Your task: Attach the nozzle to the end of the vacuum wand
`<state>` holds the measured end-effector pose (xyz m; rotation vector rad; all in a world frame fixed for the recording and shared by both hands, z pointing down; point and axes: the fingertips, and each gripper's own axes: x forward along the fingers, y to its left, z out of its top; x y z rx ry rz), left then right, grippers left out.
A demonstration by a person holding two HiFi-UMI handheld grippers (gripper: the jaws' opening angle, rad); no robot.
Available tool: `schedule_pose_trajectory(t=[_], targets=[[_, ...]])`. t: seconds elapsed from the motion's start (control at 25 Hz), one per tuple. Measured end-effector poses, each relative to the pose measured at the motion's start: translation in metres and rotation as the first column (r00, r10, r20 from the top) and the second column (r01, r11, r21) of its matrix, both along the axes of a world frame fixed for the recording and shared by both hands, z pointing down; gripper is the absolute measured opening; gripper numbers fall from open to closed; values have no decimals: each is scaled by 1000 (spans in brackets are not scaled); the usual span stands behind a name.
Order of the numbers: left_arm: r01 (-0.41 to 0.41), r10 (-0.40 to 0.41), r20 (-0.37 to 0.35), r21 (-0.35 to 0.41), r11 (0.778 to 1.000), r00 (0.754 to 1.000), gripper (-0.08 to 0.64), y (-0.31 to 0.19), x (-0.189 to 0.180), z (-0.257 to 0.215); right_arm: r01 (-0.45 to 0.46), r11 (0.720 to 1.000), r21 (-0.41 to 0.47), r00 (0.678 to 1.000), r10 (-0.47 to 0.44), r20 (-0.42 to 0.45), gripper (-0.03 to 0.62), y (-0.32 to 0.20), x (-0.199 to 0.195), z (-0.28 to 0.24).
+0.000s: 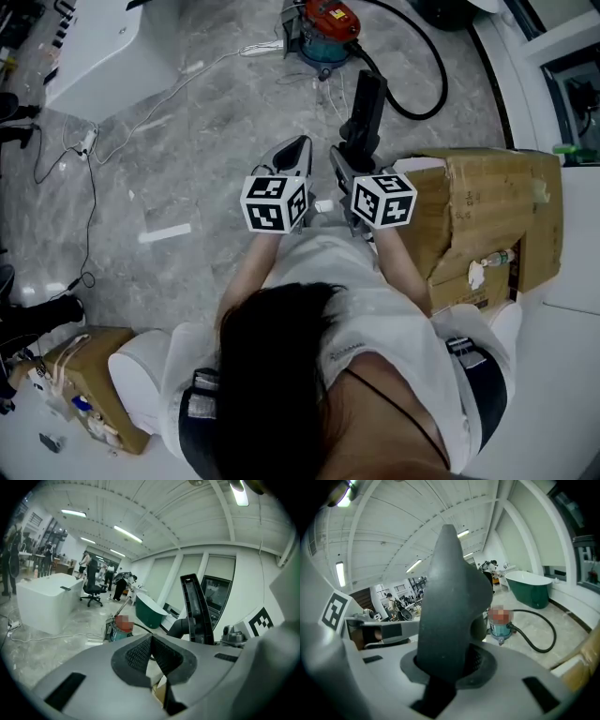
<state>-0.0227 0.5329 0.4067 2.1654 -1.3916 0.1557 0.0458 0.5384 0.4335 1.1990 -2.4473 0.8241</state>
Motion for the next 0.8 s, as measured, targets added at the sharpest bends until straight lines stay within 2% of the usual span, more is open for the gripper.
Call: schedule_pose_trajectory(t=[0.2,0.36,0.52,0.64,0.8], targets=[[-1,2,12,-23,1000,1000,3,-12,-14,5,-37,999,-38,999,38,28,89,-13,-5,1],[-2,2,6,-34,999,1000,3,-22,-28,5,-60,998,-21,998,60,0,89,-25,-14,-1],[-27,27,-14,-13,1000,1000,3,-31,-38,1,-68,998,1,998,68,-13,89,-34,-28,-5],[-33,33,1,-27,999,999,3,-41,-48,4,-60,998,23,997,61,-38,89,-43,-38,-6],[-61,61,-16,-16,998,998,3,-55,-60,2,-60,998,33,998,60,3,89,-53,-56,-10]])
